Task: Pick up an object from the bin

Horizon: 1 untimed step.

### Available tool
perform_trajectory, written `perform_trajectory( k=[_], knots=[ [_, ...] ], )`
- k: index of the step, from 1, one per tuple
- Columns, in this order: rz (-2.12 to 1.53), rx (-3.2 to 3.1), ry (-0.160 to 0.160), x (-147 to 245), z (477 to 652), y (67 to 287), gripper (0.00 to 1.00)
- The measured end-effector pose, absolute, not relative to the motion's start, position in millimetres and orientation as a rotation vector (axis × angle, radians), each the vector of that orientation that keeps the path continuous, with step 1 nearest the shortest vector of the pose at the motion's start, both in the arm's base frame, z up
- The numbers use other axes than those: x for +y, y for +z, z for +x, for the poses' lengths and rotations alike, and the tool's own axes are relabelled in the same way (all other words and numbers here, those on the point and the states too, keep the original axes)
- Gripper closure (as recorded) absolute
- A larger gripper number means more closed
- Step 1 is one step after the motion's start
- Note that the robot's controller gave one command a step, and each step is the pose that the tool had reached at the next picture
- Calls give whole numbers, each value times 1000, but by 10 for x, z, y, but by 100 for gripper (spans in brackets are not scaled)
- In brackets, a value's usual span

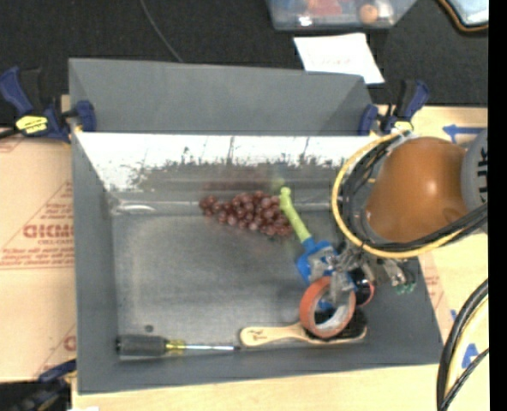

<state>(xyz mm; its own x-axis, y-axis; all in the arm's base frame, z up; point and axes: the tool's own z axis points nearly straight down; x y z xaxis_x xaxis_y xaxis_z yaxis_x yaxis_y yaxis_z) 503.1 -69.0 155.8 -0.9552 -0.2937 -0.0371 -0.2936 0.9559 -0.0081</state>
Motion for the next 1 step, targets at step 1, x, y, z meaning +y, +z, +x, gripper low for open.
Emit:
perform_trajectory(
  k=[1],
  knots=[
    [-459,3070,-3,-689,5031,1558,100]
  ],
)
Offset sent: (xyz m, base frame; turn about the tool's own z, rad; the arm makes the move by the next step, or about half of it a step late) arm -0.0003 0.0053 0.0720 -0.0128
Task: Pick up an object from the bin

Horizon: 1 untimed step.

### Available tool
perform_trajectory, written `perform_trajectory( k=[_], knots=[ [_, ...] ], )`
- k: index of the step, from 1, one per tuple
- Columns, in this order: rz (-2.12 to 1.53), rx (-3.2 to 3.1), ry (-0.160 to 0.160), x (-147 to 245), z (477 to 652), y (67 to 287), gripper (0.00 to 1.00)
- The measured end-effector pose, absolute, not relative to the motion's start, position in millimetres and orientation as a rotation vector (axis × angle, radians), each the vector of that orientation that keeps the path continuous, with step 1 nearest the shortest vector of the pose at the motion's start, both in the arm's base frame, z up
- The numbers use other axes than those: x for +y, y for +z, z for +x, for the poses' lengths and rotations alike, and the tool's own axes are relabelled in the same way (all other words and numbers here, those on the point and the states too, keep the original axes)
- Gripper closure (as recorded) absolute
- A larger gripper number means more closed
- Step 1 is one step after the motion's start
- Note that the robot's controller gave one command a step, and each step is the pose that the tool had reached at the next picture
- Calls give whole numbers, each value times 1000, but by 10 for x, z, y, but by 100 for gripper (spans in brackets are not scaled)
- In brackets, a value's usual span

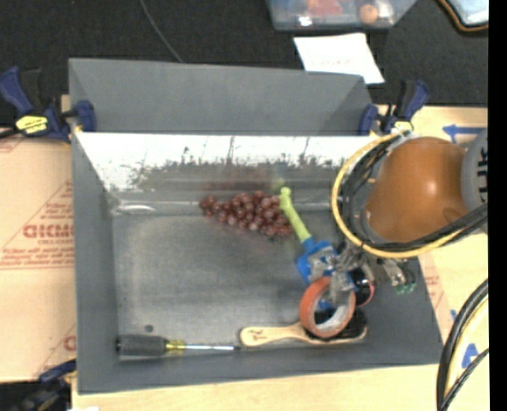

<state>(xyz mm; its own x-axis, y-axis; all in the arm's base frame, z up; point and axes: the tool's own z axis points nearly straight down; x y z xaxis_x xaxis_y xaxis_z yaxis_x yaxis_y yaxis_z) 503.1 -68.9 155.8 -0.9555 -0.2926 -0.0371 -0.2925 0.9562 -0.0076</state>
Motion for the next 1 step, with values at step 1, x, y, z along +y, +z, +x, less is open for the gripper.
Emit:
perform_trajectory(
  k=[1],
  knots=[
    [-474,3063,-5,-642,5043,2287,100]
  ],
)
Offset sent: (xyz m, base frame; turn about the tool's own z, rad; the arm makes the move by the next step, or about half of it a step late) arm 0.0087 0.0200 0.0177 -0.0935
